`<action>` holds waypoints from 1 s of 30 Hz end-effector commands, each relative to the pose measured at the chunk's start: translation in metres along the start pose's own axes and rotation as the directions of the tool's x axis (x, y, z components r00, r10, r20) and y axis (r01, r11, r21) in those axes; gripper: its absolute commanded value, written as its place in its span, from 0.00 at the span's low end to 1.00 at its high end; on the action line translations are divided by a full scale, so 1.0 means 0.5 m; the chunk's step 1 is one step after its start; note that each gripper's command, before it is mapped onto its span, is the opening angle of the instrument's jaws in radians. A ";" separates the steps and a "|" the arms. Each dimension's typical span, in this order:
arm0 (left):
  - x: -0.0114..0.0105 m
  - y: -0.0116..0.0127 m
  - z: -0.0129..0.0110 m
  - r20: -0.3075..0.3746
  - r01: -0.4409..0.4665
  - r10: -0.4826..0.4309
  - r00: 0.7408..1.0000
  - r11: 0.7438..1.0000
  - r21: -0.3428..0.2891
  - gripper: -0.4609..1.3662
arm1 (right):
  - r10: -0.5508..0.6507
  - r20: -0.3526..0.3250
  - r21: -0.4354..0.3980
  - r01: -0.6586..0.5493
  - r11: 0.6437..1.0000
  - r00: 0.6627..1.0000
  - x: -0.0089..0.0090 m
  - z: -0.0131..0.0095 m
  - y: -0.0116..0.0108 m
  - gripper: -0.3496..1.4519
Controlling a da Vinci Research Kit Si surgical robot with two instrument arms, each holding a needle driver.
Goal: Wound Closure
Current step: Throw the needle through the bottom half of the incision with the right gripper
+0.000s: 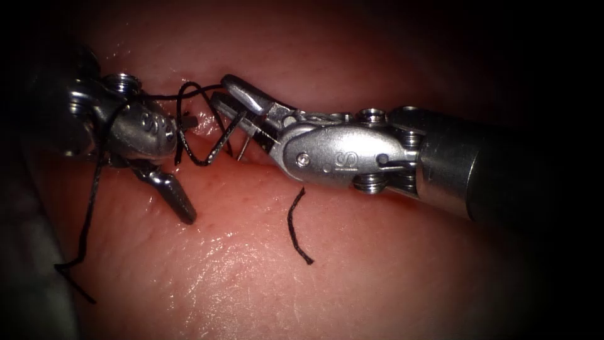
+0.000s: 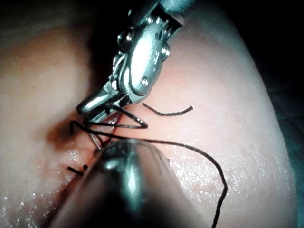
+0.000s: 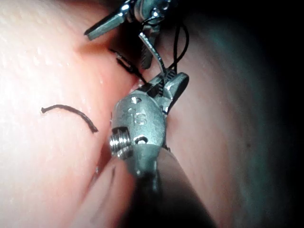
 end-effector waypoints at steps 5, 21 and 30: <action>-0.0005 0.0022 0.0015 -0.035 0.003 -0.002 0.999 1.000 0.020 0.47 | 0.072 0.014 -0.009 -0.072 0.997 0.997 -0.0004 -0.0005 0.0013 0.00; -0.0037 0.0069 0.0034 -0.066 -0.015 0.017 0.998 1.000 0.021 0.21 | 0.250 0.045 -0.022 -0.250 0.968 0.967 -0.0024 0.0006 0.0027 0.00; -0.0052 0.0082 0.0051 -0.071 -0.023 0.025 0.997 0.999 0.029 0.14 | 0.280 0.055 -0.025 -0.279 0.960 0.959 -0.0026 0.0010 0.0034 0.00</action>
